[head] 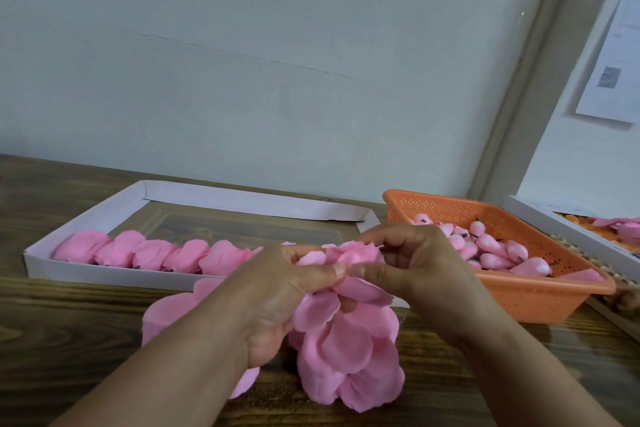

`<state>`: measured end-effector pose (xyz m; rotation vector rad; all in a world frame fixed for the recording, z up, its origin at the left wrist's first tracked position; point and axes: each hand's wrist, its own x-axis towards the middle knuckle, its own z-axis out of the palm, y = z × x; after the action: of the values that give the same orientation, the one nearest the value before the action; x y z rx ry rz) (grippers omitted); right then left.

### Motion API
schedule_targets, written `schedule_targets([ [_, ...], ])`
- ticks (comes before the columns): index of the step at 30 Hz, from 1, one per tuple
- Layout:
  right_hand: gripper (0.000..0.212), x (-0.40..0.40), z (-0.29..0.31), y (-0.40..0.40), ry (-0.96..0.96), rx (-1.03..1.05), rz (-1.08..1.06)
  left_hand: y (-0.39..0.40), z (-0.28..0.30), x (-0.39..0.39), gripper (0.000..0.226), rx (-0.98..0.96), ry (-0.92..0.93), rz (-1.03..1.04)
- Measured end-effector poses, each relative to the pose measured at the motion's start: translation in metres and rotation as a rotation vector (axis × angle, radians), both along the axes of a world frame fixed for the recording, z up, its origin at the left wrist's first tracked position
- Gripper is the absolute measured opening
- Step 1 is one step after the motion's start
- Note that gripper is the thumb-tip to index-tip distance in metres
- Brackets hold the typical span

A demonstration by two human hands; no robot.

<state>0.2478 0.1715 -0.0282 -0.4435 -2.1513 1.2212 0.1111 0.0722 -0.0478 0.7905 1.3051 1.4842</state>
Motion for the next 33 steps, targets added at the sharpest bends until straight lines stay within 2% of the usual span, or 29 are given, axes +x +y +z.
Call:
schedule_targets([
  [3,0.019,-0.005,-0.005,0.002,0.074,-0.056,-0.106,0.001,-0.001,0.001,0.019,0.01,0.012,0.066],
  [7,0.028,-0.008,-0.008,0.006,0.168,-0.076,-0.21,0.002,-0.003,0.003,0.018,0.011,0.049,0.124],
  [10,0.025,-0.01,-0.011,0.006,0.159,-0.039,-0.21,0.005,-0.004,0.006,0.016,0.001,0.096,0.214],
  [17,0.017,-0.006,-0.007,0.003,0.061,0.019,-0.083,0.011,-0.005,0.002,0.015,-0.09,0.045,0.357],
  [22,0.018,0.0,0.0,0.002,-0.023,0.203,-0.049,0.01,-0.003,0.003,0.017,-0.092,0.073,0.354],
  [28,0.035,0.003,0.005,-0.006,-0.149,0.419,-0.024,0.006,-0.006,0.01,0.028,-0.072,0.151,0.258],
  [33,0.031,0.001,0.004,-0.006,-0.159,0.439,-0.073,0.005,-0.005,0.008,0.025,-0.059,0.264,0.155],
])
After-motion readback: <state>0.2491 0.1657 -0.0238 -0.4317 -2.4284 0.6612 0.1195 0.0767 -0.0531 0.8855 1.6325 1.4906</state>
